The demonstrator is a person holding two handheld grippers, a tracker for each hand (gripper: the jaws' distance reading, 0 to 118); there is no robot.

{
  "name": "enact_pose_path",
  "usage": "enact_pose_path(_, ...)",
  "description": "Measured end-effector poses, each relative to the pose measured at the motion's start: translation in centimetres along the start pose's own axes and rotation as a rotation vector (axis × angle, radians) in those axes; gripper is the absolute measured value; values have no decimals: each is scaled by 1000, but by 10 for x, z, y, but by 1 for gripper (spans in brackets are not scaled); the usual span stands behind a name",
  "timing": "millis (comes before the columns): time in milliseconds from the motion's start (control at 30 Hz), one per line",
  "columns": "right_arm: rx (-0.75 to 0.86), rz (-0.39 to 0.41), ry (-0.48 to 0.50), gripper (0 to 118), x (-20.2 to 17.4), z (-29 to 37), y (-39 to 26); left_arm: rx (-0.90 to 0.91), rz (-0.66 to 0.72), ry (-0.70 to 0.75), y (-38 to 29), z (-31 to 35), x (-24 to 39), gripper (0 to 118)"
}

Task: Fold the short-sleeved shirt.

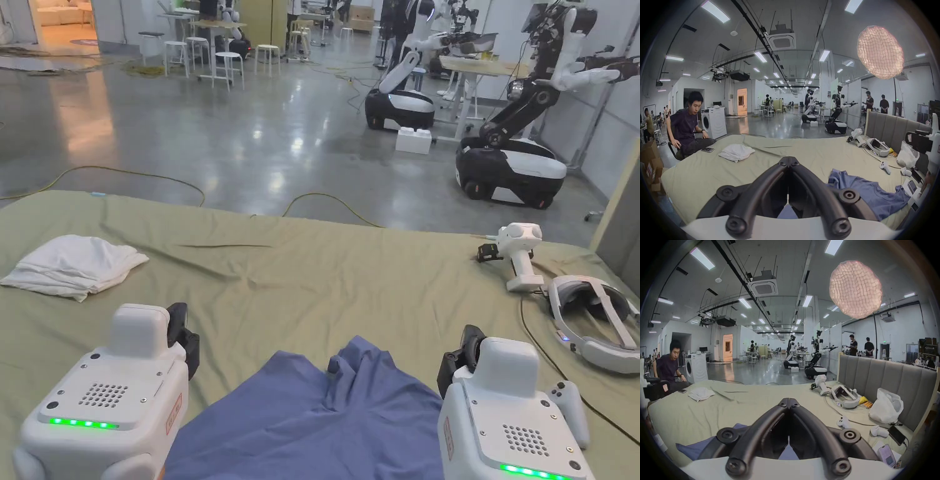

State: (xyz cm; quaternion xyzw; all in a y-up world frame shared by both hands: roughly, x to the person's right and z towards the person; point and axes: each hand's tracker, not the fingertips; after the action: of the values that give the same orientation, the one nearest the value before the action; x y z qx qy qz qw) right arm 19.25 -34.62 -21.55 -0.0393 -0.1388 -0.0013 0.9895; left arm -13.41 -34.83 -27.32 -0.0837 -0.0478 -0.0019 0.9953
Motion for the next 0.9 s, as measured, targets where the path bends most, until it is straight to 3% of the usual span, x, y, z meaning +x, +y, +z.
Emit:
enact_pose_path(200,39,31,52,0,-5,1,6,-9,-11,0,3,5,-10,0)
enact_pose_path(400,7,48,79,0,-12,-8,-1,-271,39,59,-28,-5,-68,0)
enact_pose_path(600,-78,55,110,0,-17,-19,-21,-669,123,91,-85,-32,-133,1)
enact_pose_path(767,-156,43,122,0,-17,-26,-37,-854,203,95,-124,-44,-159,42)
enact_pose_path(900,-190,53,124,0,-17,-29,-45,-924,211,145,-147,-49,-168,45)
